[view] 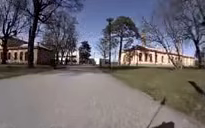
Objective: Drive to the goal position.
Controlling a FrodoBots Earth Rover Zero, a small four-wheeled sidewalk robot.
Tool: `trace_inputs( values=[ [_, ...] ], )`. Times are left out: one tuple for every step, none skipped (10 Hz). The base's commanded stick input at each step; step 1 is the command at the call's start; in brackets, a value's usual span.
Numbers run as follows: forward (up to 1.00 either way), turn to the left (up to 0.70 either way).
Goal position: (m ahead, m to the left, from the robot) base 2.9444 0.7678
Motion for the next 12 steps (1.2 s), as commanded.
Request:
trace_inputs(
  values=[
    [0.85,0.0],
    [0.85,0.0],
    [0.85,0.0],
    [0.85,0.0],
    [0.85,0.0],
    [0.85,0.14],
    [0.85,0.27],
    [0.85,0.34],
    [0.85,0.34],
    [0.85,0.34],
    [0.85,0.34],
    [0.85,0.18]
  ],
)
